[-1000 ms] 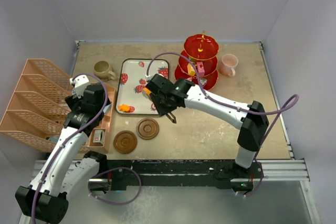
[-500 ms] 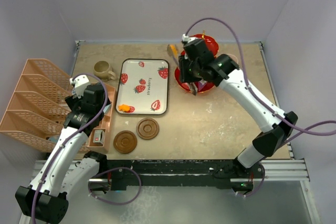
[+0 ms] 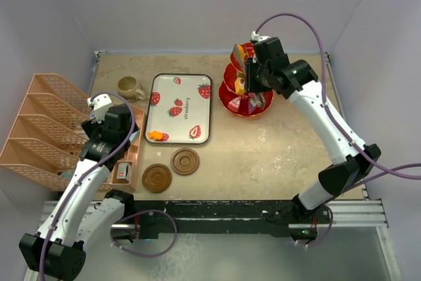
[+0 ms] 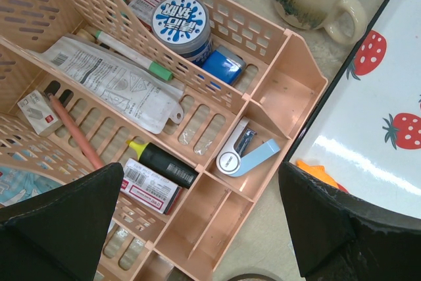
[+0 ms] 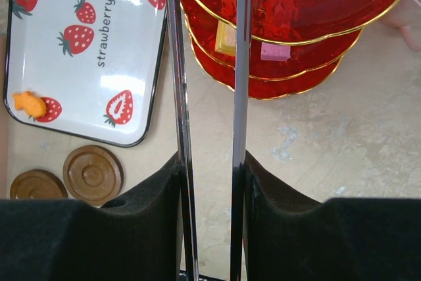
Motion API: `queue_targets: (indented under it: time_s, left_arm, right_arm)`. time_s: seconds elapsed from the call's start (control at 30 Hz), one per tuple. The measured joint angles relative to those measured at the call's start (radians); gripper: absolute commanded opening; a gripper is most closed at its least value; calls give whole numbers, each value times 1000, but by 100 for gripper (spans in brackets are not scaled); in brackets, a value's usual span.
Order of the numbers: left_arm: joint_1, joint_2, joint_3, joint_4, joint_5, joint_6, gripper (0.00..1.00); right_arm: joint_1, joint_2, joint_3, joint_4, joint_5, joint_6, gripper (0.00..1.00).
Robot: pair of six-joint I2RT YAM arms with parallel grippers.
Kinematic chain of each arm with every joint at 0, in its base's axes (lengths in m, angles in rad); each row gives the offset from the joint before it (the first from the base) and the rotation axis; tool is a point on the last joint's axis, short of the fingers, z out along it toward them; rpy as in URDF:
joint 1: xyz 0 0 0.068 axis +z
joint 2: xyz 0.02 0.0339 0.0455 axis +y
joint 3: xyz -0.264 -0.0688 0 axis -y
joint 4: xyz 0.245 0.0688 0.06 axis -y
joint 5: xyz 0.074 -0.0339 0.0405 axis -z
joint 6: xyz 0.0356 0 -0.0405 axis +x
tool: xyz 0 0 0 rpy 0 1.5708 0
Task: Serve the afternoon tea
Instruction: Place the desert on the desert table.
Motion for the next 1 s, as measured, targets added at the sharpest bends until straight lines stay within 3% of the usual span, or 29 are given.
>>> queue_targets:
  time_s: [1.0]
  left_arm:
    - [0,-16,0,4,8,0,99]
  right_arm:
    - [-64,-6,-16,5,-2,-26,31]
